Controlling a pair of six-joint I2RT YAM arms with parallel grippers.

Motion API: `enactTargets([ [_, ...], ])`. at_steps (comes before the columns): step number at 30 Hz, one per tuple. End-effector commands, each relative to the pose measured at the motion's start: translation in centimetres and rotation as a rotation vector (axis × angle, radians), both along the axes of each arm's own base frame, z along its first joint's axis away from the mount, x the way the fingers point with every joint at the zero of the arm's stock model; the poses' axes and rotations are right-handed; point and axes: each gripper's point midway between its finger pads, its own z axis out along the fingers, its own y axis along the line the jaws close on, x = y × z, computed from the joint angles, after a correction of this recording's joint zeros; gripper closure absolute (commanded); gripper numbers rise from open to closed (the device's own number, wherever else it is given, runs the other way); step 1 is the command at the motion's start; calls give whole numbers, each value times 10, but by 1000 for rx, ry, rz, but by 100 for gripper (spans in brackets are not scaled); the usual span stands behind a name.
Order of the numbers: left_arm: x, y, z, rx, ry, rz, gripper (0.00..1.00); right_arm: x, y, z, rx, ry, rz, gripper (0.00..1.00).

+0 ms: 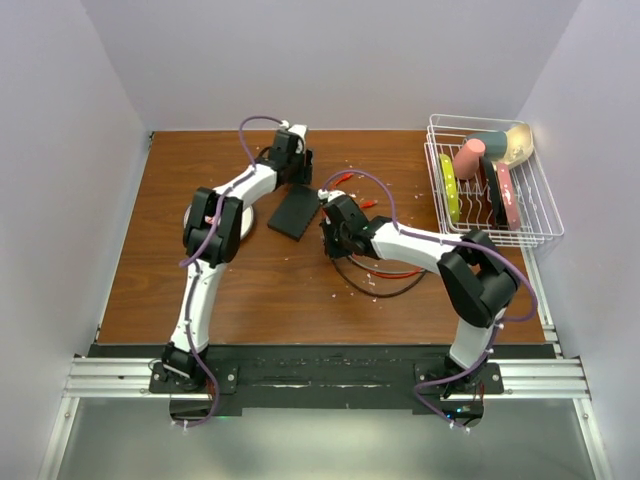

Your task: Insert the plug into the switch port

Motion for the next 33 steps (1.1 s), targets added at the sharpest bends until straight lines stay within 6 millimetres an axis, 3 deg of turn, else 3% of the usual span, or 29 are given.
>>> enactTargets([
  [1,-29,-9,-8,112,41,-28,39,3,-1,32,44,-54,-13,100],
  [4,-47,-15,-11,96,47,-49,47,3,-4,34,38,-60,-19,100],
  [9,-84,-4,-23,90,98,-28,52,-4,-8,29,33,-44,-14,100],
  [12,-104,0,-25,74,109,-36,54,-10,-12,25,34,-34,-9,100],
  [13,-117,5,-35,81,140,-32,54,-14,-15,21,27,-24,-7,100],
  [15,-128,6,-29,51,146,-26,54,-18,-17,19,25,-21,0,100],
  [16,-141,9,-38,49,168,-30,54,-21,-20,17,21,-20,1,100],
  [17,-146,6,-31,23,159,-40,54,-24,-18,18,33,-15,15,100],
  [23,-193,7,-32,-4,173,-61,54,-41,-18,25,66,-26,65,100],
  [27,-204,1,-25,-60,145,-74,50,-55,-8,30,40,-44,124,100],
  [33,-198,3,25,-82,46,-72,37,-79,8,36,-6,-86,201,100],
])
